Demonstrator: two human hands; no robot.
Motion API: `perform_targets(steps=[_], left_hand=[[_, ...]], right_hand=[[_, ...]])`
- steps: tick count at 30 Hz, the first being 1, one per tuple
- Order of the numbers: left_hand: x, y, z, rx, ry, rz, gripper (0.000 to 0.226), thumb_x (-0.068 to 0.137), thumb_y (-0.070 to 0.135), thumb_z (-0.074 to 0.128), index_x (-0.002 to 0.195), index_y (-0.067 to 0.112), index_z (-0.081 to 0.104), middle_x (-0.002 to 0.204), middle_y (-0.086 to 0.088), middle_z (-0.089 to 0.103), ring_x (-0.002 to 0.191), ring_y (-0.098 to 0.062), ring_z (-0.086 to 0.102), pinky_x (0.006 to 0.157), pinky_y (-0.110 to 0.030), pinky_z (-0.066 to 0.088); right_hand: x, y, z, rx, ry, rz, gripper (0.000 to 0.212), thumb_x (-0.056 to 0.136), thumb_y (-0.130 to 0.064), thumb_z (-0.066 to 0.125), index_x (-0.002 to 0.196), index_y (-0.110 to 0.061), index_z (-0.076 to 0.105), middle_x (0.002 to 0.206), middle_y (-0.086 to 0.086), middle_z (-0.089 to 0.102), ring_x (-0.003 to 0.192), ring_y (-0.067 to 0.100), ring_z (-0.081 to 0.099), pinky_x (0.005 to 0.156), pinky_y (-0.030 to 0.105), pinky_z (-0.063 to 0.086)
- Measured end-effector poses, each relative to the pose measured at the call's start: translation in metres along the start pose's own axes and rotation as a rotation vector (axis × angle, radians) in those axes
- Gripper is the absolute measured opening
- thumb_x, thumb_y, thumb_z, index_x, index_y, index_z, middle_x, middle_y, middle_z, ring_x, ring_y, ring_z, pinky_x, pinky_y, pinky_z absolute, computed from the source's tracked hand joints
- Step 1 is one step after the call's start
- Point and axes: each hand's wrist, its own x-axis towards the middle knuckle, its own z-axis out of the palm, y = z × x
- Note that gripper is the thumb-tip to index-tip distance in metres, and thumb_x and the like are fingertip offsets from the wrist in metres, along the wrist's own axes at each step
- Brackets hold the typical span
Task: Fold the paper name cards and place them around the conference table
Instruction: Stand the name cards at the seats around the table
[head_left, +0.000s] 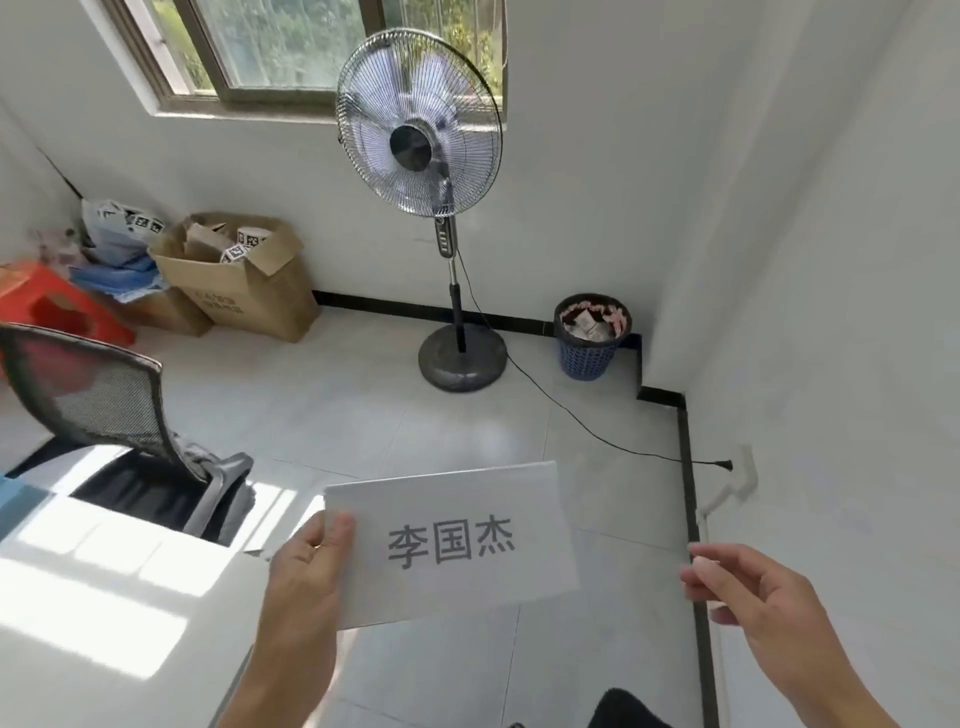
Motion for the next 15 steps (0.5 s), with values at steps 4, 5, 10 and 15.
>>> perform_targets(steps=[4, 5, 10, 15], left_hand=[[0.082, 0.019, 0.012, -0.032, 0.038, -0.023, 0.025, 0.095, 0.021, 0.046, 0.094, 0.01, 0.069, 0.083, -0.011, 0.076, 0.067, -0.019, 0.071, 0.056, -0.03, 0.059], [0.104, 0.02, 0.013, -0.039, 0.068, -0.023, 0.025, 0.095, 0.022, 0.047, 0.093, 0.01, 0.069, 0.083, -0.012, 0.076, 0.066, -0.019, 0.071, 0.057, -0.032, 0.06], [0.21, 0.031, 0.018, -0.093, 0.258, -0.069, 0.023, 0.096, 0.017, 0.045, 0.1, 0.007, 0.066, 0.079, -0.01, 0.077, 0.066, -0.021, 0.073, 0.056, -0.032, 0.061], [0.292, 0.065, 0.015, -0.164, 0.396, -0.066, 0.023, 0.096, 0.011, 0.044, 0.099, 0.006, 0.066, 0.072, -0.011, 0.077, 0.06, -0.022, 0.073, 0.048, -0.029, 0.058]], right_hand=[[0.088, -0.029, 0.038, -0.018, -0.063, 0.024, 0.011, 0.089, -0.003, 0.063, 0.093, -0.009, 0.071, 0.075, 0.004, 0.078, 0.065, 0.015, 0.073, 0.063, 0.033, 0.049], [0.114, -0.036, 0.048, -0.032, -0.084, 0.026, 0.012, 0.089, -0.003, 0.062, 0.093, -0.009, 0.071, 0.074, 0.005, 0.078, 0.064, 0.014, 0.073, 0.062, 0.033, 0.049], [0.253, -0.089, 0.094, -0.059, -0.15, -0.014, 0.012, 0.089, -0.003, 0.062, 0.094, -0.01, 0.07, 0.075, 0.003, 0.078, 0.069, 0.018, 0.073, 0.064, 0.034, 0.049], [0.379, -0.178, 0.162, -0.128, -0.314, -0.099, 0.016, 0.081, -0.019, 0.07, 0.094, -0.01, 0.071, 0.076, 0.007, 0.078, 0.068, 0.018, 0.073, 0.063, 0.033, 0.049]])
